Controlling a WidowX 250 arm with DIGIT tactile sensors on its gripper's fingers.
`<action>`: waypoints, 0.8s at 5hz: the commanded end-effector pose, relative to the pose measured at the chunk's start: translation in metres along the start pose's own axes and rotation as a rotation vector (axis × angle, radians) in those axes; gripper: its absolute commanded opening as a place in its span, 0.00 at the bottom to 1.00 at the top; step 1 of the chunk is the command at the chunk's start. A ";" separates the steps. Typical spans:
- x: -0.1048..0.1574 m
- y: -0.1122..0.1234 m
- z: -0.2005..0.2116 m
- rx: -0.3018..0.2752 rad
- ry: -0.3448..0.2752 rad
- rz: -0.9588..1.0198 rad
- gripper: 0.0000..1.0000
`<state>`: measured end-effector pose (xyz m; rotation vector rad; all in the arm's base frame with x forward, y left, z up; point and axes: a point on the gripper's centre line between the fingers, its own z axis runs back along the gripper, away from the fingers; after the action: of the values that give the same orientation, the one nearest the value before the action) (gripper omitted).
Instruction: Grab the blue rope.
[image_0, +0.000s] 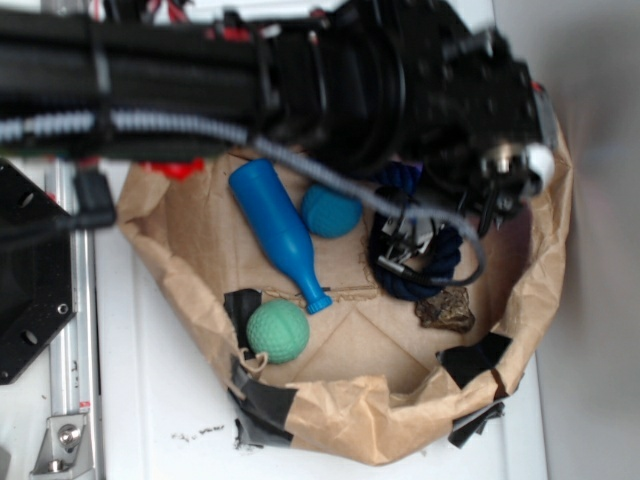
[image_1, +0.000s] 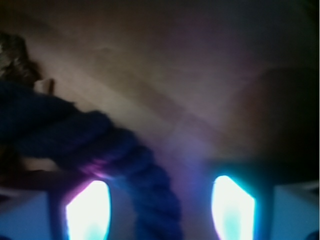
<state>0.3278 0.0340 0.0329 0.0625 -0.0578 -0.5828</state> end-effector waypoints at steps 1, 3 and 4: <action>0.006 -0.017 0.017 0.186 0.053 0.060 0.00; -0.015 -0.038 0.063 0.195 -0.159 0.328 0.00; -0.020 -0.055 0.115 0.155 -0.305 0.391 0.00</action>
<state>0.2692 -0.0007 0.1346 0.1063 -0.3618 -0.2005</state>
